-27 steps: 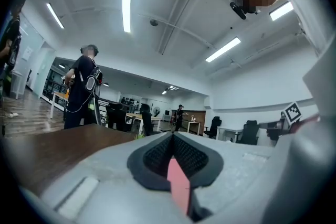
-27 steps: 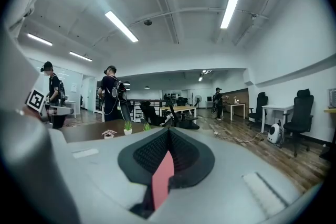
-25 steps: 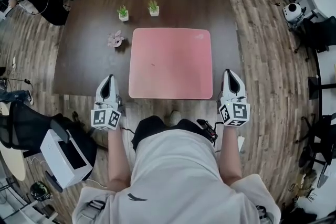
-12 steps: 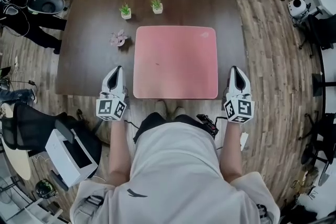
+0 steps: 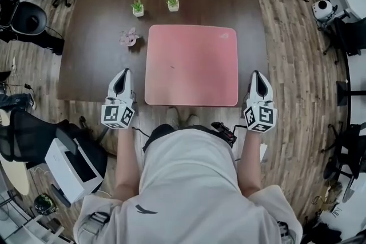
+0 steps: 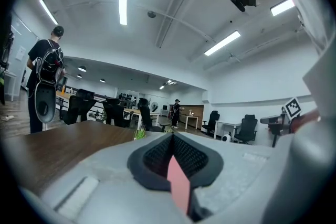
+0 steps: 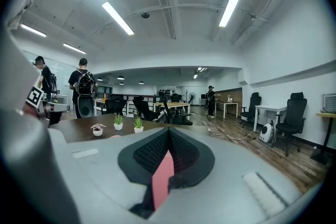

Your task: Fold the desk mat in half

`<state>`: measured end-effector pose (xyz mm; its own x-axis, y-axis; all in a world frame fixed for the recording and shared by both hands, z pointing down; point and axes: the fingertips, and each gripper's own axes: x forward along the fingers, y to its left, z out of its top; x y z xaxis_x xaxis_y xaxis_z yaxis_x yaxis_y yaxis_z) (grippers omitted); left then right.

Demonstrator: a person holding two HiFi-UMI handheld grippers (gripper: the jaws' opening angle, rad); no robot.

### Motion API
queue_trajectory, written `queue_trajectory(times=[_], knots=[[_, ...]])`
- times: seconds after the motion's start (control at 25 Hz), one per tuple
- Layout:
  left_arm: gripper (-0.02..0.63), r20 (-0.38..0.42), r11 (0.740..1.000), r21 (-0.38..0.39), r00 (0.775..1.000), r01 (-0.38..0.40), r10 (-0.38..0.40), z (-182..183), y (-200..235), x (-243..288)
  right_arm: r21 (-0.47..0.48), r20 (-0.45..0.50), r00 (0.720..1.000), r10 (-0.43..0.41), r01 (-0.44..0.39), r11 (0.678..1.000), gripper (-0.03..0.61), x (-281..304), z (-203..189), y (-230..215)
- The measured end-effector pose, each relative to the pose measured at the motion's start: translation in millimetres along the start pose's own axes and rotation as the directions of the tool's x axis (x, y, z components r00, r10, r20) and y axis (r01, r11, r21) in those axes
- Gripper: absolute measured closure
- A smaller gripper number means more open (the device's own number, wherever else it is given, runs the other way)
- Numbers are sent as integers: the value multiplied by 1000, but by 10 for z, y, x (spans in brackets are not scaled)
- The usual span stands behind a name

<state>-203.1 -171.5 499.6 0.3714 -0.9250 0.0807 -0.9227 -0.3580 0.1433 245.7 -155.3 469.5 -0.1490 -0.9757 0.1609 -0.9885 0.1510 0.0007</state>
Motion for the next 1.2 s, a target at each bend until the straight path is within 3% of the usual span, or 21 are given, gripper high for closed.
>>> queue_trajectory(times=[0.76,1.2], knots=[[611,-13,1000,-19,1000,3,-3,-84,-160,-26,-10,-67,998,11,-12,1000,577,107,-303,-40],[611,-28,1000,0,1000,-9,9,-97,-112,-181,-19,-173,985,8,-12,1000,554,217,-678,-48]])
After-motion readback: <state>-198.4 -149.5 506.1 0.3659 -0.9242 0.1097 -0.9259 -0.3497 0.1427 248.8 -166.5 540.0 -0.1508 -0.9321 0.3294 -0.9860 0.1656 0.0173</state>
